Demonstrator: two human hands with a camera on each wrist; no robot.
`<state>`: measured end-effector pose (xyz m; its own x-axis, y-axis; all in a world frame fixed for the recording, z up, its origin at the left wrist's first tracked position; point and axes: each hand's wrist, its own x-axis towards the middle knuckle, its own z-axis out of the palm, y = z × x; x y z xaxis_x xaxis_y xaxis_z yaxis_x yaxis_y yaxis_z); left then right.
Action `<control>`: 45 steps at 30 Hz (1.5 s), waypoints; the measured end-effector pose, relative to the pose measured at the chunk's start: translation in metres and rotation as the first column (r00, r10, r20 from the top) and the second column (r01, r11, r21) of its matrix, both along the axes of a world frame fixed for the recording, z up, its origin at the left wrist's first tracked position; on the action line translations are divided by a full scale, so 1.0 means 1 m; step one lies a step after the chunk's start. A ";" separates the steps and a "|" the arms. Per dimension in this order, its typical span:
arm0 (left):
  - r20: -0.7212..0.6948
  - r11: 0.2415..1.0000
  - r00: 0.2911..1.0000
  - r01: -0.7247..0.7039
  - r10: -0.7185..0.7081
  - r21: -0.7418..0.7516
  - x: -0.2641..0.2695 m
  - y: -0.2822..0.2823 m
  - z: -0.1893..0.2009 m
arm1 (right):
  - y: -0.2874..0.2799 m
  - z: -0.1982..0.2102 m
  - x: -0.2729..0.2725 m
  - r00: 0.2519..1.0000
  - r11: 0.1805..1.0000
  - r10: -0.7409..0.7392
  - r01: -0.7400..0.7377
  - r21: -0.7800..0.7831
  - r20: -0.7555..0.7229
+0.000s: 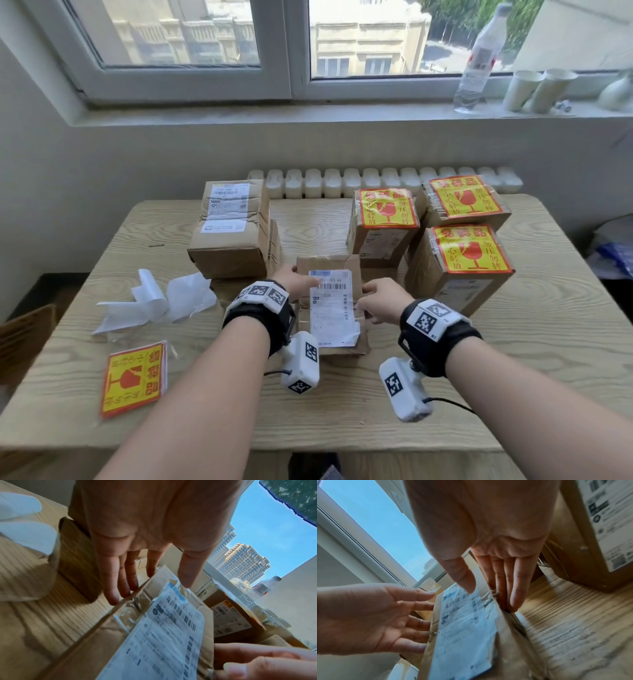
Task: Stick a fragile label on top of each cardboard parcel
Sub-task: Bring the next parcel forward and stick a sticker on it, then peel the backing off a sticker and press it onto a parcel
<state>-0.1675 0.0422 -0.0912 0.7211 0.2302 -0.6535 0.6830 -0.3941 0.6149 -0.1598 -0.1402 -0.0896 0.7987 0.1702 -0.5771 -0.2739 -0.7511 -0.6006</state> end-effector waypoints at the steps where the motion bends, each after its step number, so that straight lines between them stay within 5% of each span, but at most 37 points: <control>1: 0.038 0.999 0.999 -0.038 0.039 -0.027 -0.007 -0.001 0.004 | -0.003 0.005 -0.004 1.000 1.000 -0.018 0.018 0.023 0.013; 7: 0.103 0.954 0.963 -0.227 0.251 -0.196 -0.028 -0.006 0.025 | -0.017 0.014 -0.021 0.974 0.949 -0.224 0.211 0.233 0.034; 17: 0.092 0.969 0.970 -0.213 0.225 -0.127 -0.055 -0.022 0.019 | -0.037 0.013 -0.042 0.944 0.882 -0.306 0.329 0.338 -0.122; 29: 0.132 0.988 0.980 -0.142 0.149 -0.067 -0.072 -0.035 0.022 | -0.043 0.003 -0.052 0.965 0.979 -0.184 0.162 0.124 0.186; 35: 0.191 0.991 0.974 -0.130 0.124 0.020 -0.090 -0.013 0.026 | -0.022 0.039 -0.061 0.765 0.943 -0.310 0.174 0.284 0.564; 41: 0.243 0.977 0.949 -0.212 0.198 0.033 -0.103 0.046 0.034 | 0.035 0.062 -0.069 0.818 0.931 -0.171 -0.048 0.361 0.549; 45: 0.235 0.960 0.934 -0.279 0.269 0.012 -0.116 0.099 0.032 | 0.096 0.045 -0.071 0.912 0.925 -0.050 -0.112 0.363 0.407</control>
